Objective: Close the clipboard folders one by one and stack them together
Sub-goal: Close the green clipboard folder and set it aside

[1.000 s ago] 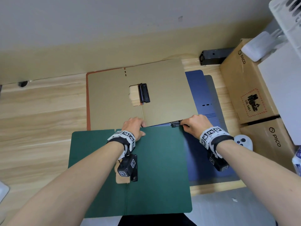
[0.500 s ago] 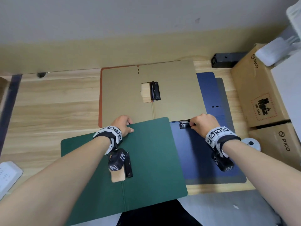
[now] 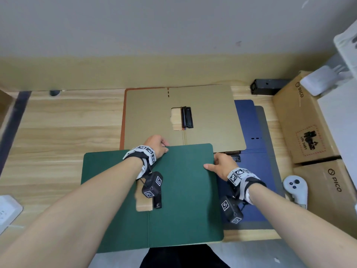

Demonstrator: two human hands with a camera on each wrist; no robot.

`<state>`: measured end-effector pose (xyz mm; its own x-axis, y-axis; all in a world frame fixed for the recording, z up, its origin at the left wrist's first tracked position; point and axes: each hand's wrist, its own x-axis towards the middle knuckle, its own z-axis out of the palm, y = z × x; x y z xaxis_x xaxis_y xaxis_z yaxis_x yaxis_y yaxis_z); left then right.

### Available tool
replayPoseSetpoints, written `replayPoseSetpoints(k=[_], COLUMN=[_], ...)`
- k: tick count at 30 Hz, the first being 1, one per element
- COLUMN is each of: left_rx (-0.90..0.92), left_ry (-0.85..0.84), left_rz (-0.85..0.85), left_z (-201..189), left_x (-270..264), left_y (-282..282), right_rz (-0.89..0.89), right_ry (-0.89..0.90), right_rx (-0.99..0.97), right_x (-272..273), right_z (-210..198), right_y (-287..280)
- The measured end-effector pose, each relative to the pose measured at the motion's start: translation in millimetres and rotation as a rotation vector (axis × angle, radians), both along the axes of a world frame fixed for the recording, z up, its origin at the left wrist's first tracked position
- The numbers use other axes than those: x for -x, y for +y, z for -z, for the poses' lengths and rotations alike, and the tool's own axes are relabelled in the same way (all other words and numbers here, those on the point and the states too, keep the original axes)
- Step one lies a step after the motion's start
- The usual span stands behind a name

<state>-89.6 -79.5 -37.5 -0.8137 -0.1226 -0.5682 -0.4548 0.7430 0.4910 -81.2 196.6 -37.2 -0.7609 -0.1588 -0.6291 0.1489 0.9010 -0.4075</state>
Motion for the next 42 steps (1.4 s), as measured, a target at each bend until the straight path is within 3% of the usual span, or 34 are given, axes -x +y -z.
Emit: replayPoseSetpoints(k=[7, 15, 18, 22, 30, 35, 42], left_rx=[0.100, 0.329, 0.416, 0.518, 0.380, 0.193, 0.037], left_ry=[0.129, -0.058, -0.133, -0.266, -0.299, -0.298, -0.258], left_rz=[-0.058, -0.305, -0.420, -0.434, -0.585, -0.541, -0.500], left_z=[-10.3, -0.8, 1.5, -1.6, 9.8, -6.2, -58.0], left_x=[-80.3, -205.4, -223.8, -223.7, -215.8, -221.5, -209.2], left_y=[-39.5, -101.2, -115.9, -130.1, -164.1, -179.8, -201.1], right_rz=[0.100, 0.196, 0.238, 0.252, 0.418, 0.499, 0.486], right_ry=[0.056, 0.160, 0.194, 0.185, 0.085, 0.086, 0.093], right_rx=[-0.012, -0.029, -0.039, -0.060, -0.204, -0.177, -0.098], right_x=[-11.6, -28.1, -40.9, -61.7, -97.8, -99.3, -82.5], right_z=[9.5, 5.4, 4.6, 1.3, 0.4, -12.0, -37.7], right_y=[-1.3, -6.9, -7.4, -10.7, -20.8, -26.2, -32.9])
